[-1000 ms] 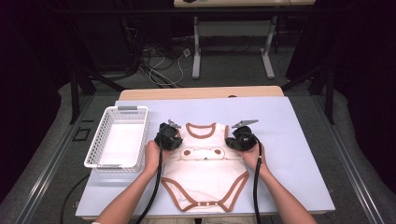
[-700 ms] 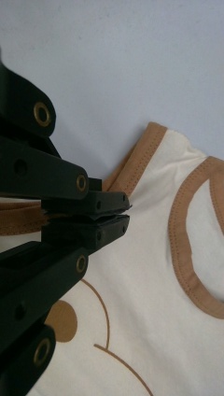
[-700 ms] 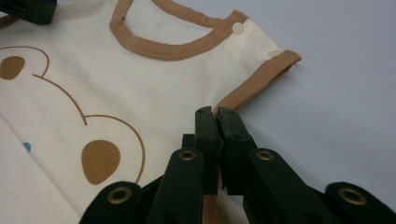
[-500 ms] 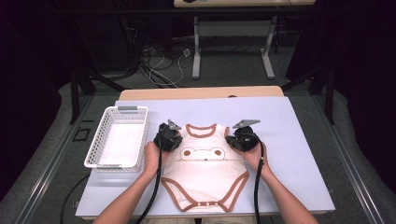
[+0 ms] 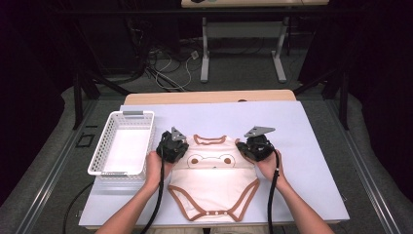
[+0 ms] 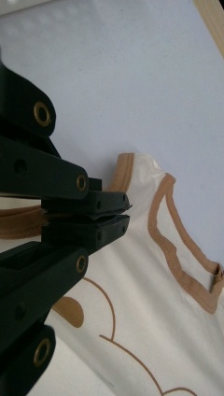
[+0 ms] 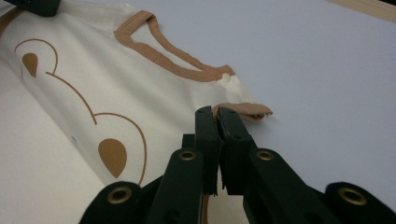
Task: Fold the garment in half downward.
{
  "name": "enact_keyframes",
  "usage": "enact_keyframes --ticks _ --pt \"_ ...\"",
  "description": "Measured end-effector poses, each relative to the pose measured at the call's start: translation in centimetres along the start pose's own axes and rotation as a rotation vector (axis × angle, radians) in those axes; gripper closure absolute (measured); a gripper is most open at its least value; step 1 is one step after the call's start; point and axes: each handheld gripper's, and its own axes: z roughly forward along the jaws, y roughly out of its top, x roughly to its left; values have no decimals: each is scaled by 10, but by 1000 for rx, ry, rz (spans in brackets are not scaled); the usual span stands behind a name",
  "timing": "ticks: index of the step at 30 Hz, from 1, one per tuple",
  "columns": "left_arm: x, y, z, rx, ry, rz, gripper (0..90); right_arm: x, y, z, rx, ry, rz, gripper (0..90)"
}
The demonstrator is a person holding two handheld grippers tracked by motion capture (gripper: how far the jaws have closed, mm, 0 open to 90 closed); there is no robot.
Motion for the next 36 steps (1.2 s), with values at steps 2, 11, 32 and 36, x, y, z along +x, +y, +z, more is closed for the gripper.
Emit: enact_keyframes --ticks 2,11,32,36 --pt "-2 -1 -4 -10 5 14 872 2 0 -3 -3 -4 -6 874" --pt "-13 -7 -16 -16 0 63 872 11 -4 -17 -7 12 -44 873" --pt "-32 -32 -22 80 -65 140 855 34 -28 -24 117 72 -114 848" --pt "-33 -36 -16 125 -82 134 823 35 -32 -16 177 86 -117 813"
